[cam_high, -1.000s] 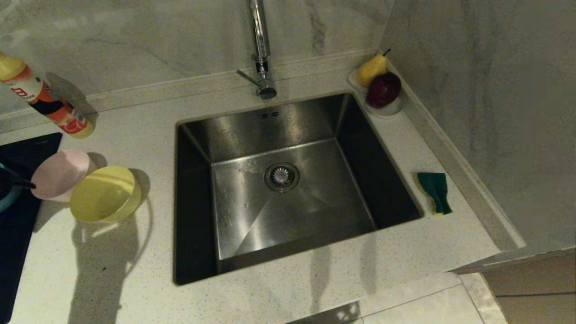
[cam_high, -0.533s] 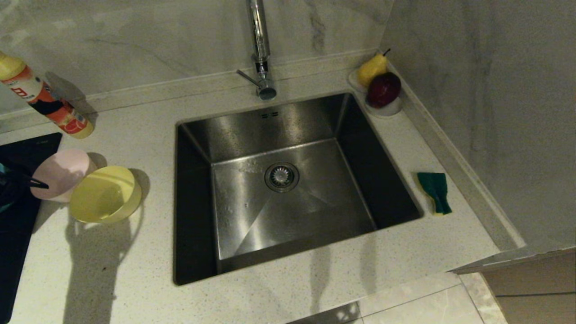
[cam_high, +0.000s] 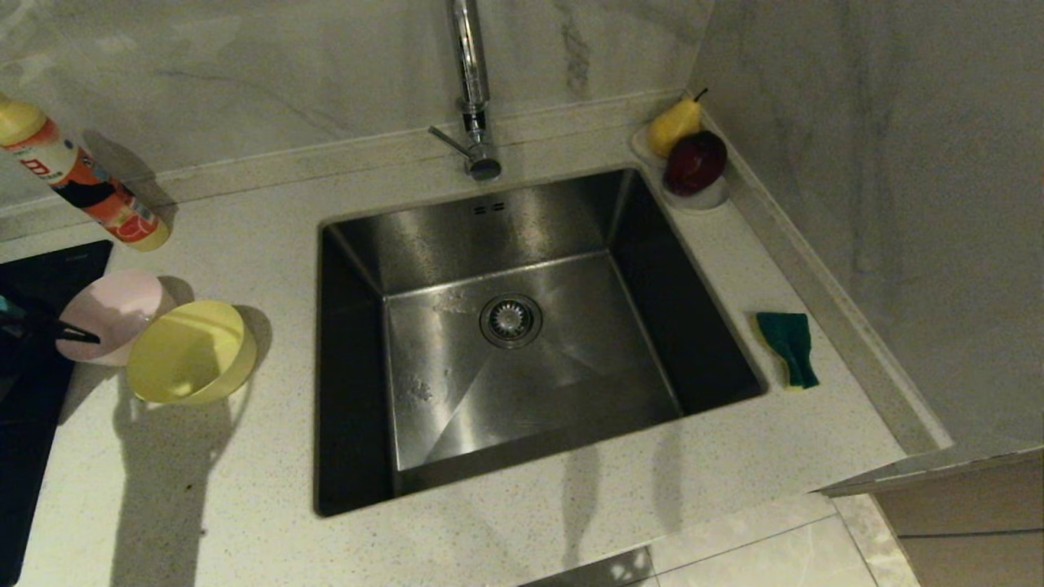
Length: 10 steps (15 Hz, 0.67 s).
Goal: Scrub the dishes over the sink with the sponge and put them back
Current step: Place the bowl on the bowl
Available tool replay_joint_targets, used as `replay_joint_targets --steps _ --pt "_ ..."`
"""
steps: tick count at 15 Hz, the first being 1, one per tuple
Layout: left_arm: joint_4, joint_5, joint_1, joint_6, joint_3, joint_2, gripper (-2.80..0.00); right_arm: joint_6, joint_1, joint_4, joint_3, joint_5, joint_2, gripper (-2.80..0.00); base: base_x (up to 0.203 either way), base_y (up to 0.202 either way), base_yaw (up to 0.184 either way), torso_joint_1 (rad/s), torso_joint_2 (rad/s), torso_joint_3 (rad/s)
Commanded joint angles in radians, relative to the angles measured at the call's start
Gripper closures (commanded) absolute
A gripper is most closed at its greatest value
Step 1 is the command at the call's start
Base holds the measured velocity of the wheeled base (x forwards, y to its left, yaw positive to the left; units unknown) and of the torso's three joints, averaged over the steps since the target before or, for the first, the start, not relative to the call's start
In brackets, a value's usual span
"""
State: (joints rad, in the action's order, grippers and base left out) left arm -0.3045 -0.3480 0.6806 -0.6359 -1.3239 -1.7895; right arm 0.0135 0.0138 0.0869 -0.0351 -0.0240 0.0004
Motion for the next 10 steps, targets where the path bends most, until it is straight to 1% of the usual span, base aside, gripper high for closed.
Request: replay_joint_targets --steps 1,4,5,10 --pt "-0.002 -0.002 -0.001 -0.004 0.0 -0.017 -2.8 0.0 0.0 0.001 0.0 -0.001 0.001 0.0 0.0 0.0 0.0 0.0 0.0 0.0" --pt "-0.002 -0.002 0.0 -0.005 -0.008 -0.022 -2.8 0.0 0.0 0.001 0.0 -0.001 0.001 0.0 0.0 0.0 0.0 0.0 0.0 0.0" --pt "-0.004 -0.003 -0.001 -0.007 -0.011 -0.022 0.0 0.0 0.0 0.001 0.0 -0.001 0.001 0.0 0.0 0.0 0.0 0.0 0.0 0.0" --pt "-0.004 -0.003 -0.001 -0.008 -0.02 -0.017 0.0 0.0 0.0 0.001 0.0 -0.001 0.001 0.0 0.0 0.0 0.0 0.0 0.0 0.0"
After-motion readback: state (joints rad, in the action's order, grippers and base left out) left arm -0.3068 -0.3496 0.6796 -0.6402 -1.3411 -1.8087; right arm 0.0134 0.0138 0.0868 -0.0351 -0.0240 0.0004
